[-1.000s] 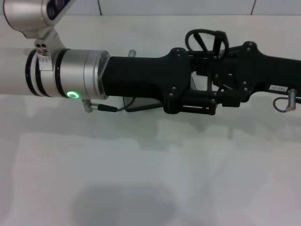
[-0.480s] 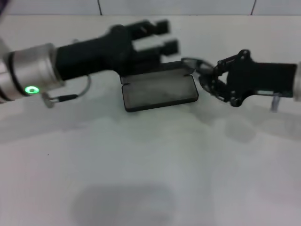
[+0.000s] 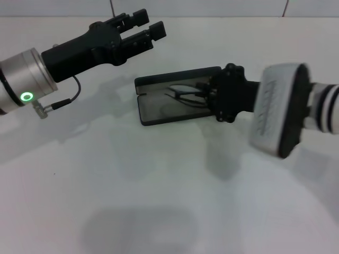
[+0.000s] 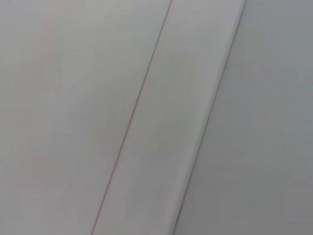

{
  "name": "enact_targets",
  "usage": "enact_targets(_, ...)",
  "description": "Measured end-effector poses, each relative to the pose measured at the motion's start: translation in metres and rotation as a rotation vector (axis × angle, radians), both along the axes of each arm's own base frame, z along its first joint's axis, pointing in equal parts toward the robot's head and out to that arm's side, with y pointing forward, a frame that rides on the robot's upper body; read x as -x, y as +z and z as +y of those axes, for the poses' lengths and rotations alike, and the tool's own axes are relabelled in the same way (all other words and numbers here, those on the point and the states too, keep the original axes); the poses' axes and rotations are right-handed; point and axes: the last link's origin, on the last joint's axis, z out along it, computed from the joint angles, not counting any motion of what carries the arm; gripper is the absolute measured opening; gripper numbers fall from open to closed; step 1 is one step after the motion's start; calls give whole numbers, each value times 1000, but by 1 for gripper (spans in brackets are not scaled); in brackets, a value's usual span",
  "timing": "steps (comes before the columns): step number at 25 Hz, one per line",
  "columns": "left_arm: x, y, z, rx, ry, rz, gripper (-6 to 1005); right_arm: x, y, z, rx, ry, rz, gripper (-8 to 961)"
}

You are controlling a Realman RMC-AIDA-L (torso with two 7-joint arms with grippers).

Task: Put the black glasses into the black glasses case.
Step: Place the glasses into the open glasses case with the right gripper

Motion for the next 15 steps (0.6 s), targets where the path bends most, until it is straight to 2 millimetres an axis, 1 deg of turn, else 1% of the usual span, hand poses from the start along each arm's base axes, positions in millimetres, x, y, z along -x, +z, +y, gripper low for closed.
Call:
enact_targets(4,-2,-2,1,0,0,-2,708,4,-17,-2,-89,51,-54,139)
enact_targets(9,-4,-3,3,1,-1,-1,708,8,-27,-3,-103,89,-81,142)
enact_targets(15,-6,-4,4,1,-5,-1,708,8,-40,2,-158,128,-134,145)
